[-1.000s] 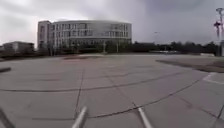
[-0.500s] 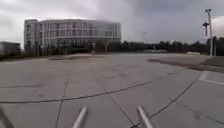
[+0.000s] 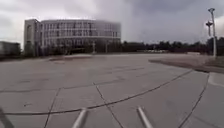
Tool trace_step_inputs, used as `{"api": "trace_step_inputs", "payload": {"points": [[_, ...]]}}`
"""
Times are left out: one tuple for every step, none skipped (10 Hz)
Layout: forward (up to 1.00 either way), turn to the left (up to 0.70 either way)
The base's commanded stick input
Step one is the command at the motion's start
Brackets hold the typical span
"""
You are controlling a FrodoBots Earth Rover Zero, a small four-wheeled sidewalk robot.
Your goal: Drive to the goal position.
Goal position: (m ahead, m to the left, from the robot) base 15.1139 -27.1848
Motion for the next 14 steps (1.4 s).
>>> {"api": "trace_step_inputs", "payload": {"points": [[0.70,0.00],[0.70,0.00],[0.70,0.00],[0.70,0.00],[0.70,0.00],[0.70,0.00],[0.70,0.00],[0.70,0.00],[0.70,0.00],[0.70,0.00],[0.70,0.00],[0.70,0.00],[0.70,0.00],[0.70,0.00]]}}
